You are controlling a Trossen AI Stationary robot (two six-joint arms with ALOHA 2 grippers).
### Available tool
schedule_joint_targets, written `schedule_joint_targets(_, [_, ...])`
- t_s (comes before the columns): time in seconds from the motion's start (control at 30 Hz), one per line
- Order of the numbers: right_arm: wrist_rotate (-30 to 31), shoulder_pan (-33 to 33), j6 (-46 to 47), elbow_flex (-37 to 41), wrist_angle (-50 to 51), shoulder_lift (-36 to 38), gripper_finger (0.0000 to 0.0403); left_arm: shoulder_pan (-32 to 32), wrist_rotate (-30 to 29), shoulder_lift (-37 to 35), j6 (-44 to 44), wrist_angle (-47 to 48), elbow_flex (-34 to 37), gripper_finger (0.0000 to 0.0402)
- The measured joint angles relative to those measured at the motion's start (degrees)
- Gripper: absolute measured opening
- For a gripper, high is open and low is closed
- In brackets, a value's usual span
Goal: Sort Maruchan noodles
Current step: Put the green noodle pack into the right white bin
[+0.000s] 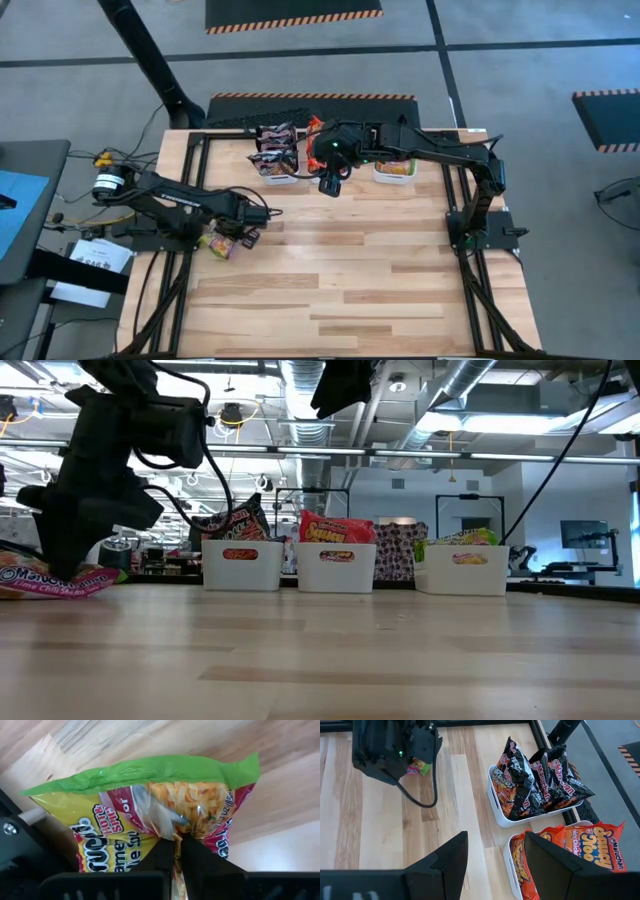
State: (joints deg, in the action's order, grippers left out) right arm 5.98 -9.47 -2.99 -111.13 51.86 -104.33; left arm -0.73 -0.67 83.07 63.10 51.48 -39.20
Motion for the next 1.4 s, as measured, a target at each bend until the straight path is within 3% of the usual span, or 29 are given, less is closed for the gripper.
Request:
schedule_joint_targets(0.33, [-0.02,0.74,0.54,0.02,2.89,0.15,0.0219,-4.24,-2.53,0.37,-7.06,1.56,-7.38,0.0])
schedule_joint_targets(0.7, [-0.5,3.35,13.57,0.03,6.86,1.49,0.0219,-10.42,-10.22,0.21,-15.0,2.85,-14.68,0.0])
schedule_joint_targets(0.87, [-7.23,4.62,20.56,0.02,7.08,1.95,0.0219,-12.53,-11.34,0.18,-22.31,3.72,-16.67,0.0])
schedule_joint_targets(1.1, [-17.69,6.69,30.15,0.0,7.49,2.08,0.0219,-15.1,-17.73,0.13,-31.52,7.95,-19.73,0.0])
schedule_joint_targets(1.27, [-18.75,10.74,31.07,0.0,10.26,2.08,0.0219,-16.44,-20.81,0.13,-36.53,9.35,-21.85,0.0])
schedule_joint_targets(1.4, [-15.75,15.05,31.65,0.0,13.84,2.08,0.0219,-17.45,-22.88,0.11,-39.8,9.83,-23.66,0.0])
